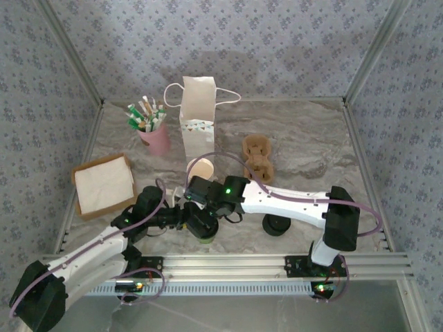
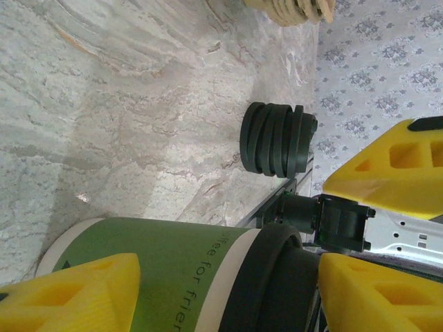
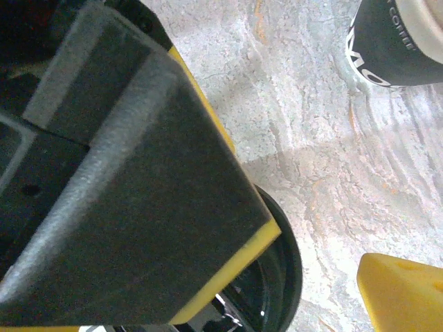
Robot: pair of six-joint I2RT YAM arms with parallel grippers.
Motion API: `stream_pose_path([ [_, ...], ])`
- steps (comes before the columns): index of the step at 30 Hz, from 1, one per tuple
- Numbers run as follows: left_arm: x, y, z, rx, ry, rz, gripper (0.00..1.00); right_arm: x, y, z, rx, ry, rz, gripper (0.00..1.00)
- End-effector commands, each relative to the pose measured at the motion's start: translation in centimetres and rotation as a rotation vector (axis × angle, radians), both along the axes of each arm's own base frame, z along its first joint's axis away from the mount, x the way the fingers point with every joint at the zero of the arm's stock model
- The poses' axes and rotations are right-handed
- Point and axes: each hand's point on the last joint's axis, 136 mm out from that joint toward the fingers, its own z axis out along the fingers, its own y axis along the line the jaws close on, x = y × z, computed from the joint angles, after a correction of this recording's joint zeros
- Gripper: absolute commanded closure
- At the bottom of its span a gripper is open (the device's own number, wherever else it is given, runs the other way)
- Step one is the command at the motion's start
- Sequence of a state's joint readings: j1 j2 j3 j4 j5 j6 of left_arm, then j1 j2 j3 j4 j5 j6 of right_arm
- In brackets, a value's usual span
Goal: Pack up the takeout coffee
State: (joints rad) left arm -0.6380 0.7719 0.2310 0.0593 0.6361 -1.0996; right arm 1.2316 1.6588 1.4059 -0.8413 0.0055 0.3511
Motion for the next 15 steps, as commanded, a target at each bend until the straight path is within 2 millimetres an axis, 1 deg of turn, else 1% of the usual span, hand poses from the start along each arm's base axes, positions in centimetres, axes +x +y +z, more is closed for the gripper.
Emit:
stream_pose_path([
  [1,-0.3,0.4,-0.3,0.023,-0.013,0.000,0.32,0.2,-0.5,2.6,0.030,-0.036,-0.028,0.00],
  [4,-0.2,0.5,0.4,0.021,-0.029,0.008,0.32,0.1,-1.7,3.7,0.053,-0.030,-0.085,0.00],
  [6,-0.2,0.6,0.6,0.019,-0.031,0.010,0.32,0.1,-2.5,4.2,0.074,-0.033,-0.120,0.02],
  [8,-0.2,0.7,0.6,0.021,-0.028,0.012,0.32,0.2,-3.4,4.1,0.091,-0.023,-0.155,0.04],
  [10,-0.3,0.8,0.5,0.024,-0.024,0.010,0.32,0.0,-4.1,3.5,0.104,0.002,-0.178,0.10],
  [12,-0.4,0.8,0.4,0.025,-0.024,0.011,0.32,0.2,-4.2,3.3,0.124,-0.009,-0.187,0.13],
  [15,-0.6,1.0,0.3,0.029,-0.021,0.012,0.32,-0.5,-3.6,3.4,0.141,-0.017,-0.152,0.24],
])
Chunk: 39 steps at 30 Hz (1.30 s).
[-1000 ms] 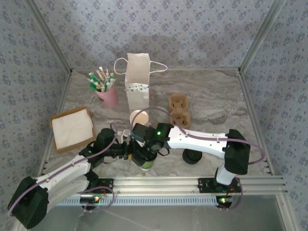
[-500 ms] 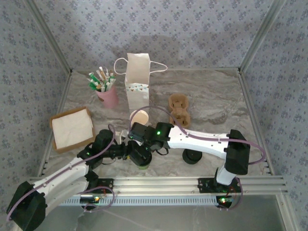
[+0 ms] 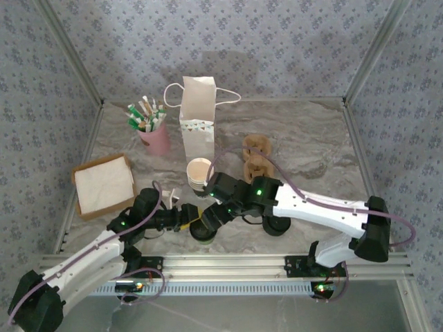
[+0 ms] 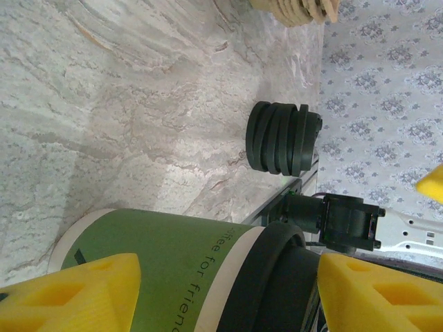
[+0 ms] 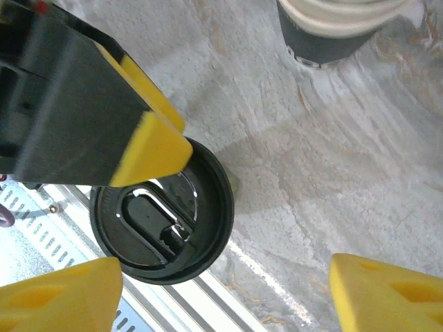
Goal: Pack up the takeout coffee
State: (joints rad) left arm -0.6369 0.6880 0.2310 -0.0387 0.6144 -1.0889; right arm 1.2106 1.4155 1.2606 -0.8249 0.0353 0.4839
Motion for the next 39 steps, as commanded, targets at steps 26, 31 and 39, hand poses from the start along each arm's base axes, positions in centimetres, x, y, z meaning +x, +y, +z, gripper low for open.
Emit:
stream_pose_path([
  [26,-0.2,3.0,-0.3,-0.031,0.029,0.089,0.36,-3.2,5.9,-1.9,-0.196,-0.153,0.281,0.60],
  [31,-0.1,3.1,-0.1,-0.039,0.027,0.093,0.37,-3.7,5.7,-2.9,-0.238,-0.142,0.294,0.69],
  [39,-0.1,3.1,-0.3,-0.038,0.029,0.088,0.37,-4.6,5.3,-4.6,-0.301,-0.119,0.302,0.83],
])
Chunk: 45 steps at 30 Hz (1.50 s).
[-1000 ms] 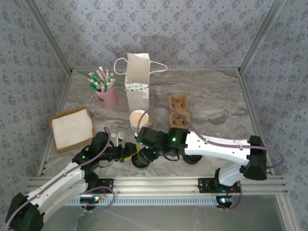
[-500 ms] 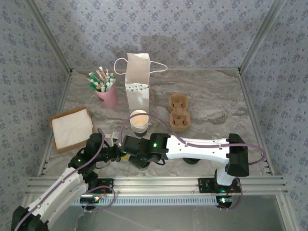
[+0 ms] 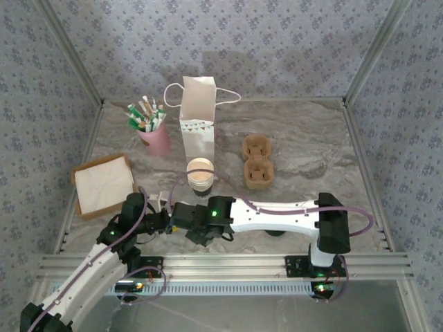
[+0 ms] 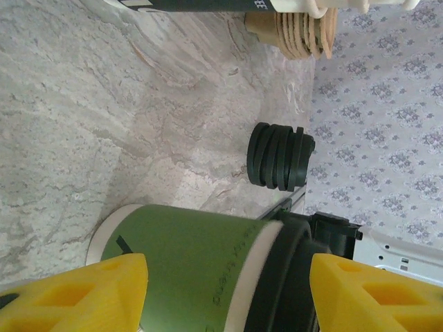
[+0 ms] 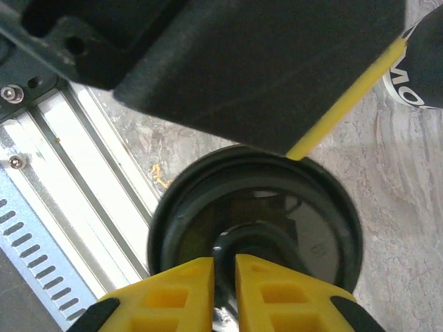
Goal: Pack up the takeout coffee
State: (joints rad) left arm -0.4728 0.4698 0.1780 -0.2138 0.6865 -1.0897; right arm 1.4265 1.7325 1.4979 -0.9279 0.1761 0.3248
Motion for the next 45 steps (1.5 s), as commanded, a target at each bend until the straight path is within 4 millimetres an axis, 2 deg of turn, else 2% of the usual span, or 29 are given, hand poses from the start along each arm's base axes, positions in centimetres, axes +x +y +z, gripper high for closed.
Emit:
stream_pose_path([
  [1,-0.2,-0.1,0.1,-0.010,-0.002,-0.017,0.37,-0.5,-0.6,-1.3,-0.067,0.015,-0.008,0.84],
  [17,-0.2,-0.1,0.0,-0.012,-0.001,-0.017,0.37,-1.5,-2.4,-5.1,-0.126,0.118,-0.058,0.84],
  [25,-0.2,-0.1,0.1,-0.013,-0.001,-0.016,0.37,-1.0,-2.9,-5.9,-0.120,0.143,-0.086,0.84],
  [28,-0.1,-0.2,0.2,-0.014,-0.002,-0.018,0.37,-0.8,-2.6,-4.3,-0.084,0.133,-0.089,0.80],
  [33,-0.1,-0.2,0.4,-0.017,-0.001,-0.018,0.37,-0.2,-1.3,0.3,0.035,0.110,-0.085,0.68],
  [38,-0.2,0.0,0.4,-0.005,0.004,-0.011,0.38,0.6,-1.0,3.8,0.118,0.076,-0.095,0.65],
  [39,-0.3,0.1,0.3,-0.001,0.006,-0.010,0.39,0.8,-1.2,4.0,0.120,0.063,-0.104,0.63],
  [41,-0.4,0.2,0.4,0.002,0.004,-0.004,0.41,1.2,-1.9,4.3,0.126,0.039,-0.128,0.51],
  [43,-0.4,0.3,0.3,0.001,0.004,0.003,0.41,1.2,-2.4,4.0,0.132,0.035,-0.138,0.47],
  [45,-0.4,0.3,0.3,-0.001,0.004,0.002,0.41,1.5,-2.9,3.7,0.137,0.038,-0.160,0.48],
])
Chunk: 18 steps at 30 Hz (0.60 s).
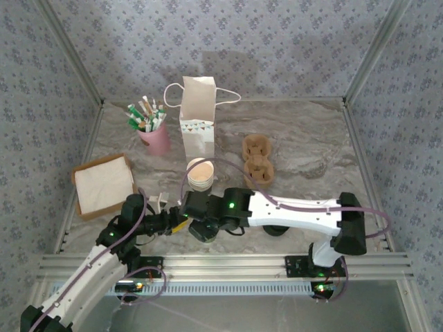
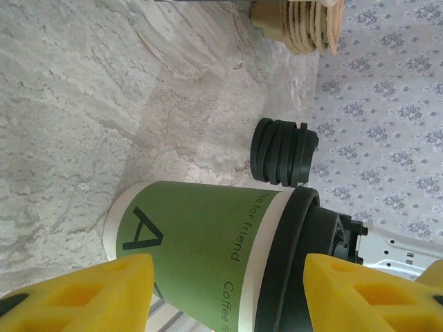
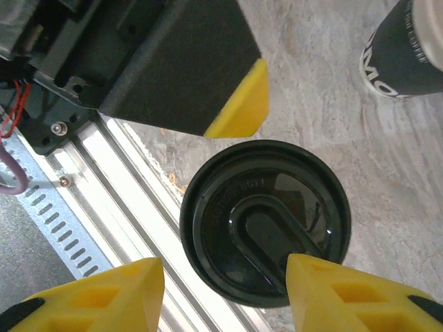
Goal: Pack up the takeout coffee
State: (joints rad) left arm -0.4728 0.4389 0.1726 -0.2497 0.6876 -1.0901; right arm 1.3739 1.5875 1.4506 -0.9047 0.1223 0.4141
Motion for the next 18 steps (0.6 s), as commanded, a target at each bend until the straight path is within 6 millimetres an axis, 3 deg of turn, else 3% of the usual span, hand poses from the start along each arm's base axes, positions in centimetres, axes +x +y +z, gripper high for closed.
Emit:
stream_pose_path([
  [1,0.1,0.0,0.5,-0.006,-0.002,0.003,0.41,0.8,-1.6,-0.1,-0.013,-0.018,-0.057,0.48],
  [5,0.0,-0.1,0.6,-0.010,-0.001,-0.003,0.42,1.3,-2.7,0.3,0.007,-0.046,-0.121,0.53],
  [9,-0.1,-0.1,0.3,-0.009,0.009,-0.008,0.42,1.3,-4.3,-0.8,0.039,-0.026,-0.206,0.51],
  [18,0.0,-0.3,-0.1,-0.013,0.015,-0.011,0.42,1.5,-4.6,-2.0,0.148,-0.043,-0.276,0.44],
])
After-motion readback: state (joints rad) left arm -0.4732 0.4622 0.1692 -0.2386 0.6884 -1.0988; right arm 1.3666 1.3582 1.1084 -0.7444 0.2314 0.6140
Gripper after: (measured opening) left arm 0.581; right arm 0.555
